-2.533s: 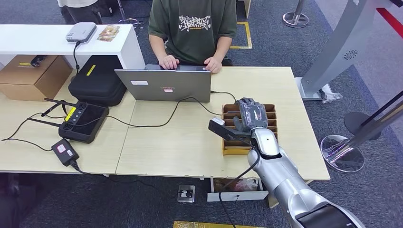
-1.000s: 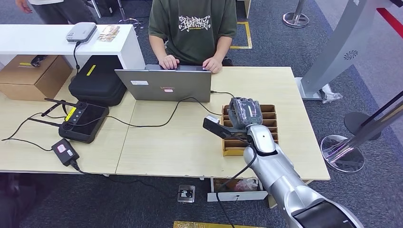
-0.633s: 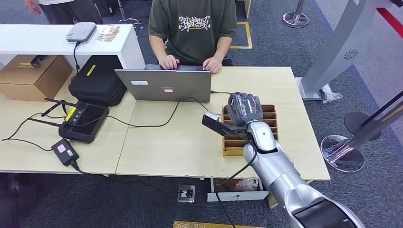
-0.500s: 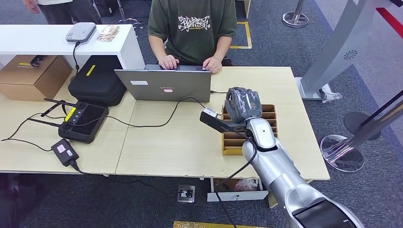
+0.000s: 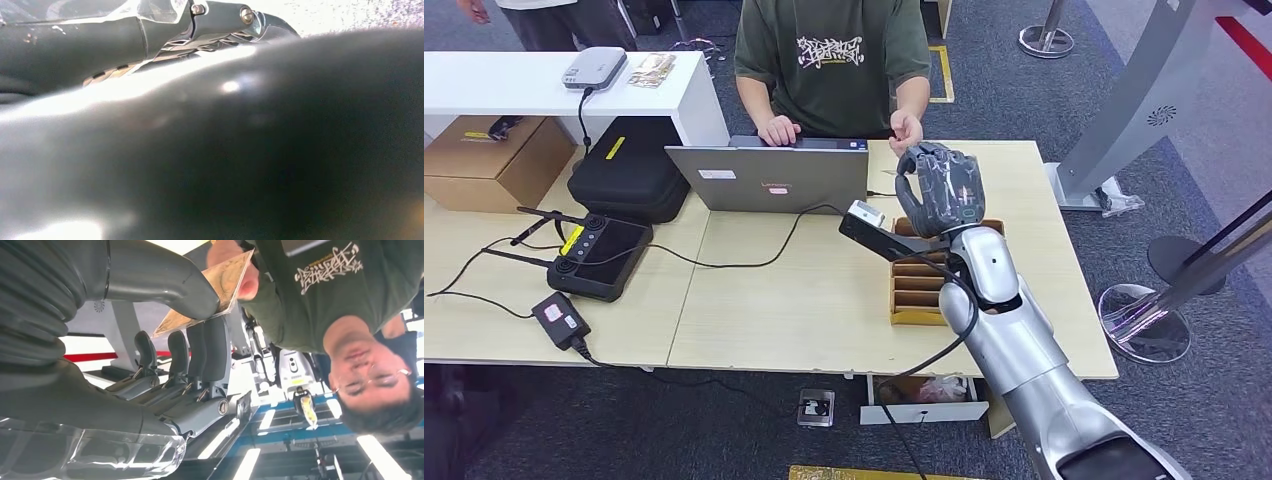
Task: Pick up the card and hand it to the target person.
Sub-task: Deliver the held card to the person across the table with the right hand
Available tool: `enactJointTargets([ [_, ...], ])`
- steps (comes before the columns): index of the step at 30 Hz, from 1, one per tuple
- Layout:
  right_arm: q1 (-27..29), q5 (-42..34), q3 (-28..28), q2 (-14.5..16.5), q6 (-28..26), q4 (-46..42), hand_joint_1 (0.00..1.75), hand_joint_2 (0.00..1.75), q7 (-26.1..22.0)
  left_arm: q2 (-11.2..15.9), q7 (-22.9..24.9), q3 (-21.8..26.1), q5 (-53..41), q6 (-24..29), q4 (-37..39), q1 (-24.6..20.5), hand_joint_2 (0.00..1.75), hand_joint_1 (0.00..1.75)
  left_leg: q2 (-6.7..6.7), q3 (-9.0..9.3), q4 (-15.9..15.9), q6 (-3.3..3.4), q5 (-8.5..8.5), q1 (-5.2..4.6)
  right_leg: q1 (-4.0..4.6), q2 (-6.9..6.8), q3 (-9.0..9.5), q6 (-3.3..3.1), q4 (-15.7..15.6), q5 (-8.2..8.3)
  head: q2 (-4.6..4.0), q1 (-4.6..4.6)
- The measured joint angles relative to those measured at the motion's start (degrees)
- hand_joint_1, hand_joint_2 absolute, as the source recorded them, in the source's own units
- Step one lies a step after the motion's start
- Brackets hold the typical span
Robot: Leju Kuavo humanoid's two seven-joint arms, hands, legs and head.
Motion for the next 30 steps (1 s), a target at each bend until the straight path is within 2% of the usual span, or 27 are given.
enactJointTargets([
  [7, 1.15, -0.01, 0.03, -0.97, 0.32, -3.84, 1.27, 1.75, 0.37, 0.00, -0.25, 0.00, 0.00, 0.01, 0.00, 0.00, 0.00, 0.00, 0.00, 0.00, 0.00, 0.00, 0.00, 0.01, 0.00, 0.00, 0.00, 0.00, 0.00, 0.00, 0.00, 0.00],
  [18, 1.35, -0.11, 0.04, -1.78, 0.35, -4.18, 1.27, 1.75, 1.28, 0.00, -0.28, 0.00, -0.14, 0.17, 0.00, 0.00, 0.00, 0.00, 0.00, 0.00, 0.00, 0.00, 0.00, 0.00, 0.00, 0.00, 0.00, 0.00, 0.00, 0.00, 0.00, 0.01],
  [19, 1.35, -0.14, 0.04, -1.83, 0.33, -4.18, 1.17, 1.75, 1.28, 0.00, -0.28, 0.00, -0.16, 0.17, 0.00, 0.00, 0.00, 0.00, 0.00, 0.00, 0.00, 0.00, 0.00, 0.00, 0.00, 0.00, 0.00, 0.00, 0.00, 0.00, 0.00, 0.01],
  [22, 1.35, -0.22, 0.04, -1.94, 0.31, -4.16, 0.21, 1.75, 1.27, 0.00, -0.28, 0.00, -0.17, 0.17, 0.00, 0.00, 0.00, 0.00, 0.00, 0.00, 0.00, 0.00, 0.00, 0.00, 0.00, 0.00, 0.00, 0.00, 0.00, 0.00, 0.00, 0.01],
  [23, 1.36, -0.23, 0.04, -1.97, 0.31, -4.16, 0.00, 1.75, 1.26, 0.00, -0.28, 0.00, -0.18, 0.17, 0.00, 0.00, 0.00, 0.00, 0.00, 0.00, 0.00, 0.00, 0.00, 0.00, 0.00, 0.00, 0.00, 0.00, 0.00, 0.00, 0.00, 0.00],
  [30, 1.46, -0.32, 0.04, -1.98, 0.14, -4.16, 0.00, 1.75, 1.24, 0.00, -0.26, 0.00, -0.22, 0.16, 0.00, -0.01, 0.00, 0.00, 0.00, 0.00, 0.00, 0.00, 0.00, 0.01, 0.01, 0.00, 0.00, 0.00, 0.00, 0.00, 0.00, 0.01],
])
